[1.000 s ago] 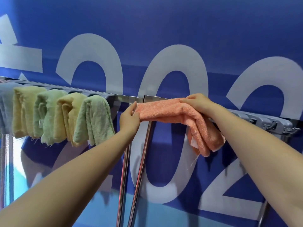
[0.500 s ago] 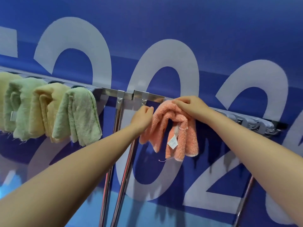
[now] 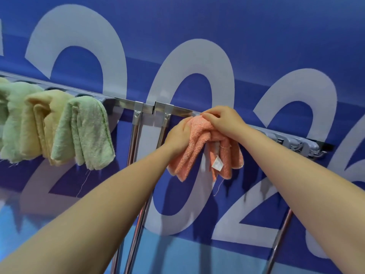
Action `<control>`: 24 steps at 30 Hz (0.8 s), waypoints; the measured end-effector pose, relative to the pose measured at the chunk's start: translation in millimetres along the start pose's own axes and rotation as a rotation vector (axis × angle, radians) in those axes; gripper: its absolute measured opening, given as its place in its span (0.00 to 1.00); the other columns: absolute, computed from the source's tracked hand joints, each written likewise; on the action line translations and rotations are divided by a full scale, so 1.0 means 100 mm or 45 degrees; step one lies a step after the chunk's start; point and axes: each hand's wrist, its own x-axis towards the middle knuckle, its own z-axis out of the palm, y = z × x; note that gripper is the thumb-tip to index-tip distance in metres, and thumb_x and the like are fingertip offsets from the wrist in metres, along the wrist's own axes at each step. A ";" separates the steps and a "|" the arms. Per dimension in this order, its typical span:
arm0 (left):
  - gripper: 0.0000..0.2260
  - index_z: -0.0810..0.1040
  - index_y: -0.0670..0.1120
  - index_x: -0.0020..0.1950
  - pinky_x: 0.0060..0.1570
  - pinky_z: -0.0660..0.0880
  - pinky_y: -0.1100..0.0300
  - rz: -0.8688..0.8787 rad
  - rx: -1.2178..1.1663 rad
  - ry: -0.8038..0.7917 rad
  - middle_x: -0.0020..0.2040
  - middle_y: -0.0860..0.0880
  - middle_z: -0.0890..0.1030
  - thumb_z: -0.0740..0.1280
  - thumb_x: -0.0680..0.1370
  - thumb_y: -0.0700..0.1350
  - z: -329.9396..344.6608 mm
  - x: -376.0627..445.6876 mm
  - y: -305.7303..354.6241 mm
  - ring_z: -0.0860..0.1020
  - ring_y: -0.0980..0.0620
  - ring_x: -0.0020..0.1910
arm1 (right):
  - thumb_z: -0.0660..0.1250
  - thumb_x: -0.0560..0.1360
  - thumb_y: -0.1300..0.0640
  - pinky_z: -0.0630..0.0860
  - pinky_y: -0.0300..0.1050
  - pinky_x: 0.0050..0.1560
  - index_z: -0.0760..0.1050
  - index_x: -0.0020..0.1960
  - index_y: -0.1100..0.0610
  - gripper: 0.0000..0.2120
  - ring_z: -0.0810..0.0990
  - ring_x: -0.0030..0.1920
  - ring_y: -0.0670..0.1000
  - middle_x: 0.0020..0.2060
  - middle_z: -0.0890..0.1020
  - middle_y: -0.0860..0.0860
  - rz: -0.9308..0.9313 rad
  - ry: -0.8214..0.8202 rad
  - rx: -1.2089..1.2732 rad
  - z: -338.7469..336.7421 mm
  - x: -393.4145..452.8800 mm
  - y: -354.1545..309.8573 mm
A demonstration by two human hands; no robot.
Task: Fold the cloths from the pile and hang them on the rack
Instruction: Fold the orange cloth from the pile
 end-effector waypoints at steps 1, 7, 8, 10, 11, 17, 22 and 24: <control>0.21 0.68 0.56 0.73 0.67 0.68 0.47 0.006 0.047 0.006 0.66 0.46 0.77 0.50 0.82 0.58 -0.01 0.05 -0.03 0.73 0.45 0.65 | 0.60 0.80 0.49 0.72 0.47 0.58 0.81 0.57 0.51 0.14 0.77 0.58 0.49 0.56 0.82 0.47 0.026 -0.007 0.013 0.00 -0.02 -0.01; 0.16 0.76 0.52 0.68 0.66 0.70 0.57 -0.045 -0.386 0.055 0.64 0.51 0.79 0.58 0.83 0.52 0.02 -0.08 0.12 0.76 0.54 0.63 | 0.52 0.83 0.55 0.67 0.43 0.62 0.76 0.65 0.57 0.18 0.74 0.65 0.53 0.63 0.78 0.53 0.095 -0.024 0.140 0.13 -0.13 0.00; 0.16 0.78 0.54 0.64 0.62 0.73 0.56 -0.120 -0.510 0.035 0.59 0.53 0.82 0.58 0.82 0.56 0.08 -0.13 0.15 0.78 0.56 0.58 | 0.52 0.83 0.56 0.66 0.43 0.66 0.75 0.67 0.55 0.18 0.73 0.66 0.52 0.65 0.77 0.53 0.125 -0.020 0.222 0.16 -0.16 0.00; 0.17 0.80 0.58 0.59 0.56 0.76 0.56 -0.201 -0.588 -0.011 0.52 0.54 0.84 0.57 0.80 0.62 0.18 -0.18 0.18 0.81 0.57 0.52 | 0.53 0.82 0.53 0.66 0.48 0.70 0.74 0.67 0.52 0.17 0.73 0.66 0.50 0.64 0.77 0.51 0.224 -0.006 0.461 0.24 -0.21 0.01; 0.18 0.79 0.59 0.60 0.56 0.76 0.56 -0.215 -0.569 -0.037 0.52 0.54 0.84 0.56 0.80 0.64 0.20 -0.21 0.20 0.81 0.56 0.53 | 0.55 0.82 0.51 0.68 0.49 0.69 0.74 0.67 0.50 0.17 0.74 0.64 0.50 0.64 0.78 0.50 0.293 0.003 0.593 0.28 -0.25 -0.01; 0.22 0.80 0.57 0.58 0.58 0.76 0.49 -0.284 -0.524 -0.127 0.51 0.51 0.85 0.55 0.76 0.66 0.02 -0.30 0.27 0.82 0.50 0.52 | 0.54 0.82 0.51 0.77 0.35 0.49 0.76 0.61 0.51 0.15 0.82 0.47 0.43 0.50 0.83 0.48 0.489 0.111 0.857 0.32 -0.40 -0.12; 0.14 0.66 0.49 0.35 0.39 0.65 0.54 -0.210 -0.271 0.005 0.35 0.52 0.71 0.51 0.80 0.47 -0.27 -0.53 0.43 0.68 0.49 0.40 | 0.53 0.80 0.53 0.72 0.46 0.61 0.75 0.64 0.53 0.18 0.77 0.58 0.51 0.59 0.79 0.51 0.521 0.327 0.662 0.33 -0.63 -0.18; 0.12 0.64 0.49 0.38 0.42 0.63 0.54 -0.175 -0.197 0.035 0.37 0.51 0.69 0.51 0.81 0.44 -0.37 -0.62 0.44 0.66 0.49 0.41 | 0.54 0.80 0.56 0.69 0.41 0.57 0.75 0.63 0.56 0.16 0.75 0.58 0.49 0.60 0.77 0.51 0.484 0.506 0.633 0.34 -0.75 -0.24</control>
